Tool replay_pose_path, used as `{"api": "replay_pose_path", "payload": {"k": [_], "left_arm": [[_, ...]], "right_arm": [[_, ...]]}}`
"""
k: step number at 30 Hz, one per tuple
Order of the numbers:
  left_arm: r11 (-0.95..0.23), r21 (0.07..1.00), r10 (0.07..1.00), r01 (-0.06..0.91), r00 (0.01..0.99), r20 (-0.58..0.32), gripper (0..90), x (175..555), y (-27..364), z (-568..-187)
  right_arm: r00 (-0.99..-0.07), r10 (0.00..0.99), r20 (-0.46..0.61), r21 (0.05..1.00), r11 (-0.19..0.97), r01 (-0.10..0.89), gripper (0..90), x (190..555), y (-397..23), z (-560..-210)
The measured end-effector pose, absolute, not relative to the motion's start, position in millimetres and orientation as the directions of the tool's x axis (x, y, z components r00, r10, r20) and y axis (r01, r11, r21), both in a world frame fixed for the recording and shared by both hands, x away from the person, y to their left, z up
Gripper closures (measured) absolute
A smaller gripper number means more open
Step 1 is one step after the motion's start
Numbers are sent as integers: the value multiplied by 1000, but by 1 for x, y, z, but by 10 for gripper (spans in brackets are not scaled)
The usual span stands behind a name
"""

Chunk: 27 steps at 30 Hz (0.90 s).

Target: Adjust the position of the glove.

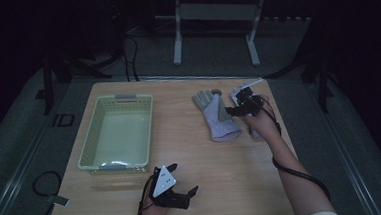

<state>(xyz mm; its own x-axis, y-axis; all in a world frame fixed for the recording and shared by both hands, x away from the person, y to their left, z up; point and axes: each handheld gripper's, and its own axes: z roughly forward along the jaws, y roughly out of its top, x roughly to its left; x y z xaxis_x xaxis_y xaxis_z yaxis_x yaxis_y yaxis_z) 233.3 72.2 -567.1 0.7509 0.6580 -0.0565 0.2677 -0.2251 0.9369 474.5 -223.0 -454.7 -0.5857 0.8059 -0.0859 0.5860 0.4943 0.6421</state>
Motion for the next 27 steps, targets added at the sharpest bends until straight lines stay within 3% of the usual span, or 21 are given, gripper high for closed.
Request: {"api": "replay_pose_path", "payload": {"k": [17,27], "left_arm": [[-224,938,649,265,758,-59,0,233,72,-567],[-223,938,652,267,756,-60,0,233,72,-567]], "right_arm": [[-600,798,-64,548,530,647,436,505,-200,-498],[-605,794,-56,499,548,672,530,511,-199,-523]]}}
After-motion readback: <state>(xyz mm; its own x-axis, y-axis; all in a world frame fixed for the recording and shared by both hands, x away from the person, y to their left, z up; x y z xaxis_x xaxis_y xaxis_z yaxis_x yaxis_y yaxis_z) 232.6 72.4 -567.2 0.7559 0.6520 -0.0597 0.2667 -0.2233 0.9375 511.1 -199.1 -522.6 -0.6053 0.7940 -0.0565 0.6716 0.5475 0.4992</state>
